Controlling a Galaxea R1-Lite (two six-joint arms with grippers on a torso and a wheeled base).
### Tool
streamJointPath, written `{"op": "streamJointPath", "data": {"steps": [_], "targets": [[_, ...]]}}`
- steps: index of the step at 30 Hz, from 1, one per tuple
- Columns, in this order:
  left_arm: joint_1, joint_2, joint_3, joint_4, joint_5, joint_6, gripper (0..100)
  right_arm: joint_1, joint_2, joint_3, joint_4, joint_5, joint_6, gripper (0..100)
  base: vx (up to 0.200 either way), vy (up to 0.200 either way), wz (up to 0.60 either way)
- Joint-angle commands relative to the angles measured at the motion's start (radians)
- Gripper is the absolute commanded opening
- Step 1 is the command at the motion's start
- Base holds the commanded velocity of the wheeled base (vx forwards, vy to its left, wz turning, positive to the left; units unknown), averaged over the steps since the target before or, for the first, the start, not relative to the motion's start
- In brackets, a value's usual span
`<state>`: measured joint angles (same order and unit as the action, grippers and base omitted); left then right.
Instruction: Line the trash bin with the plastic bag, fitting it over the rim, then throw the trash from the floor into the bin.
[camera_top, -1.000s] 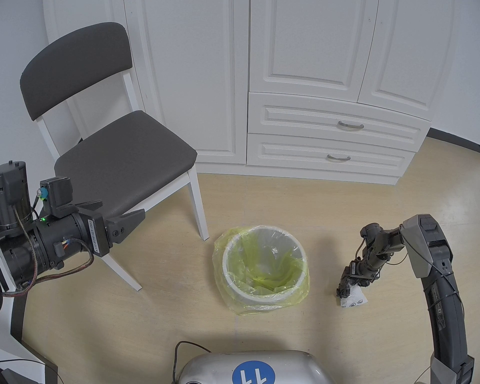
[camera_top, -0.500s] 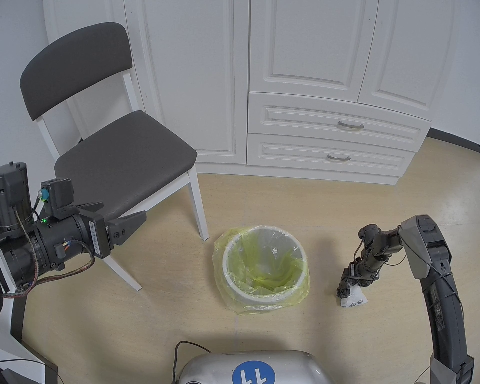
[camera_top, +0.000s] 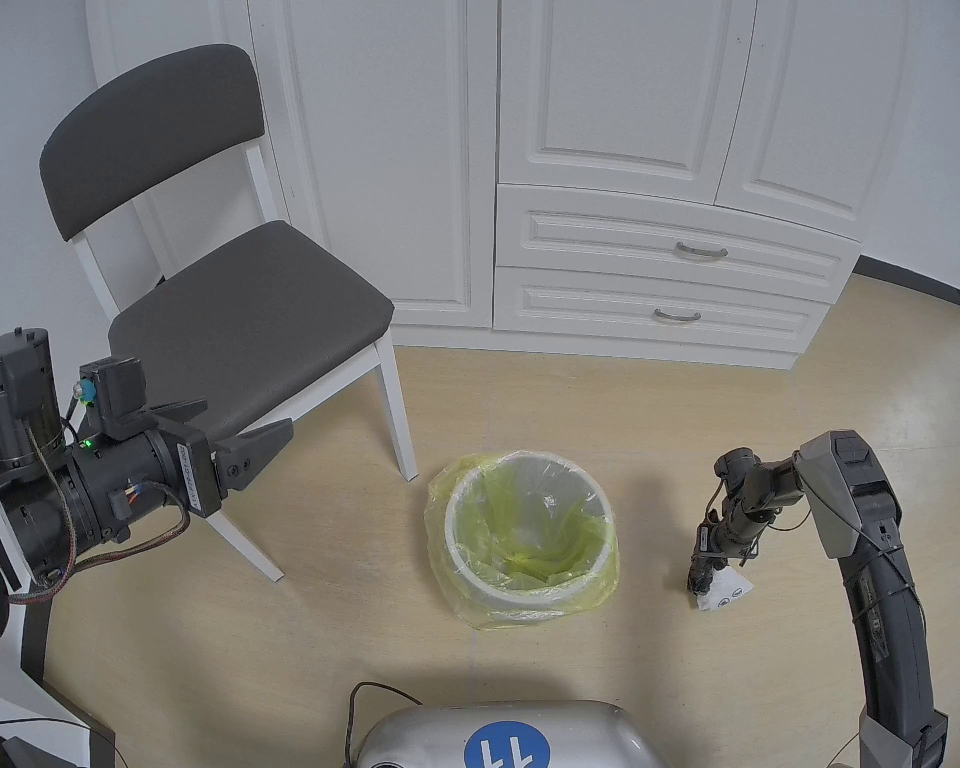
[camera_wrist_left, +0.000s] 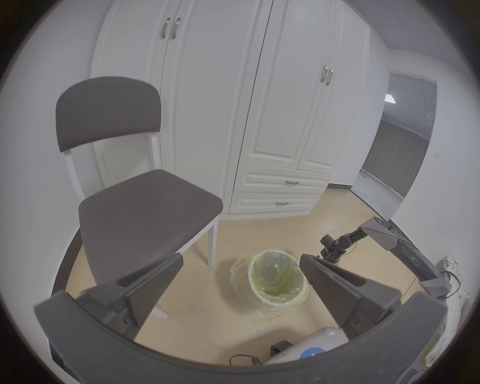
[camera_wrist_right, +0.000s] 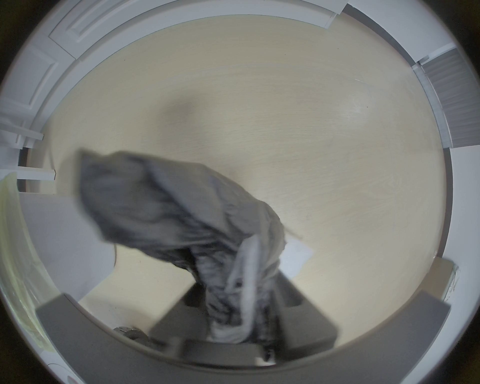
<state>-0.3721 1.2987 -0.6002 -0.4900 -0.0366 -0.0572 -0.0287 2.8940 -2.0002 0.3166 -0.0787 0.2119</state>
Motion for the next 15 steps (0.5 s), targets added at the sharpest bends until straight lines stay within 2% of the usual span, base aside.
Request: {"op": "streamJointPath", "data": {"steps": [1, 3, 6, 10, 13, 15], "targets": [[-0.013, 0.002, 0.046, -0.059, 0.0, 0.031, 100, 0.004, 0.002, 0.0, -0.001, -0.009, 0.001, 0, 0.0, 0.0, 0.0], [-0.018, -0.001, 0.069, -0.091, 0.0, 0.048, 100, 0.004, 0.001, 0.0, -0.001, -0.009, 0.001, 0, 0.0, 0.0, 0.0], [-0.03, -0.003, 0.169, -0.269, 0.003, 0.18, 100, 0.006, -0.01, 0.0, -0.002, -0.019, 0.007, 0, 0.0, 0.0, 0.0], [-0.028, 0.014, 0.24, -0.446, 0.004, 0.277, 100, 0.027, -0.05, 0.008, -0.062, -0.027, 0.061, 0, 0.0, 0.0, 0.0], [-0.028, 0.021, 0.261, -0.525, 0.003, 0.29, 100, 0.046, -0.122, 0.103, -0.122, -0.029, 0.087, 0, 0.0, 0.0, 0.0], [-0.024, 0.019, 0.272, -0.573, 0.006, 0.333, 100, 0.07, -0.211, 0.232, -0.174, -0.024, 0.095, 0, 0.0, 0.0, 0.0]]}}
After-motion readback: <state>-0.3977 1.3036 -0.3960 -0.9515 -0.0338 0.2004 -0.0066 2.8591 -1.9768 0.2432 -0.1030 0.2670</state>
